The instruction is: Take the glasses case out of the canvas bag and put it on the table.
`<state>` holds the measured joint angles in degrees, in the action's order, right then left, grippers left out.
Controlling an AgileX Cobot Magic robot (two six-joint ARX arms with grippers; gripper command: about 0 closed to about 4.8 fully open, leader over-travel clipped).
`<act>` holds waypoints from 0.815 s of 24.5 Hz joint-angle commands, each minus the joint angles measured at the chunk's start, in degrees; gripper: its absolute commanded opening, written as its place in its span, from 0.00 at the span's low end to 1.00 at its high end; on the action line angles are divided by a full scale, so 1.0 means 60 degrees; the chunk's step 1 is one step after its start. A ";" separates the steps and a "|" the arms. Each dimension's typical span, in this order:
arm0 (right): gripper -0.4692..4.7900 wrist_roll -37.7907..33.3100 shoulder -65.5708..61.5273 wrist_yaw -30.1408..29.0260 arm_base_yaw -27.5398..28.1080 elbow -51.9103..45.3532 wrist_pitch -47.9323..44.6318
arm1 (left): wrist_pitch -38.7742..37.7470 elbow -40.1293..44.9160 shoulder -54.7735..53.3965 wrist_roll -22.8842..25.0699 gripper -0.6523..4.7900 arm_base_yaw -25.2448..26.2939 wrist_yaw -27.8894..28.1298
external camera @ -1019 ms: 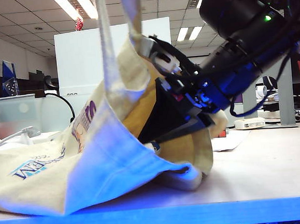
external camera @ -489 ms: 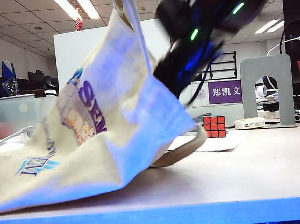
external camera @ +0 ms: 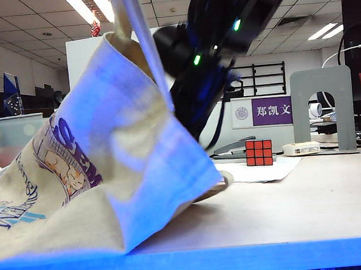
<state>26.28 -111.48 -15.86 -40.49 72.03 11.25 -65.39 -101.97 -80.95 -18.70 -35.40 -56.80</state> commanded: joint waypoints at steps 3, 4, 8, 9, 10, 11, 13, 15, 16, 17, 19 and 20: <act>0.51 -0.0441 0.2208 0.0248 0.1224 0.0066 0.1679 | 0.1082 -0.0004 -0.0058 0.1111 0.11 0.2612 0.5504; 0.51 -0.0488 0.2761 0.0055 0.1479 0.0066 0.2393 | 0.2280 0.0193 -0.0204 0.1093 0.11 0.3362 0.7333; 0.51 -0.0780 0.4091 -0.1577 0.1570 0.0066 0.3865 | 0.6765 0.1574 -0.1654 -0.0648 0.11 0.4419 0.8528; 0.51 -0.0914 0.4393 -0.1592 0.1563 0.0066 0.4058 | 0.6725 0.1603 -0.2324 -0.0710 0.11 0.4415 0.8499; 0.51 -0.0914 0.4699 -0.1173 0.1563 0.0066 0.4244 | 0.6182 0.1603 -0.2943 -0.0674 0.11 0.4411 0.8572; 0.52 -0.0914 0.5111 -0.0375 0.1701 0.0069 0.4444 | 0.5370 0.1610 -0.3479 -0.0670 0.11 0.4411 0.8958; 0.52 -0.0907 0.5967 -0.0266 0.2506 0.0069 0.4554 | 0.4175 0.1614 -0.4156 -0.0040 0.11 0.4564 1.0324; 0.51 -0.0969 0.6375 0.0328 0.3781 0.0069 0.4590 | 0.3821 0.1734 -0.4211 -0.0251 0.11 0.4903 1.0969; 0.51 -0.1173 0.6302 0.0444 0.4528 0.0040 0.4575 | 0.3734 0.1734 -0.4113 -0.0597 0.11 0.5002 1.0724; 0.51 -0.1344 0.6218 0.0444 0.4845 0.0040 0.4528 | 0.3687 0.1734 -0.4018 -0.0659 0.11 0.5042 1.0506; 0.51 -0.1727 0.5737 0.0470 0.5716 0.0025 0.4193 | 0.3734 0.1734 -0.3697 -0.0459 0.11 0.4994 1.0065; 0.51 -0.1836 0.5319 0.0659 0.6018 0.0018 0.3912 | 0.3778 0.1734 -0.3413 -0.0230 0.11 0.4914 0.9843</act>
<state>16.45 -78.15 -12.12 -5.26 71.88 37.93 -43.48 -91.46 -103.00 -21.43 -5.41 3.90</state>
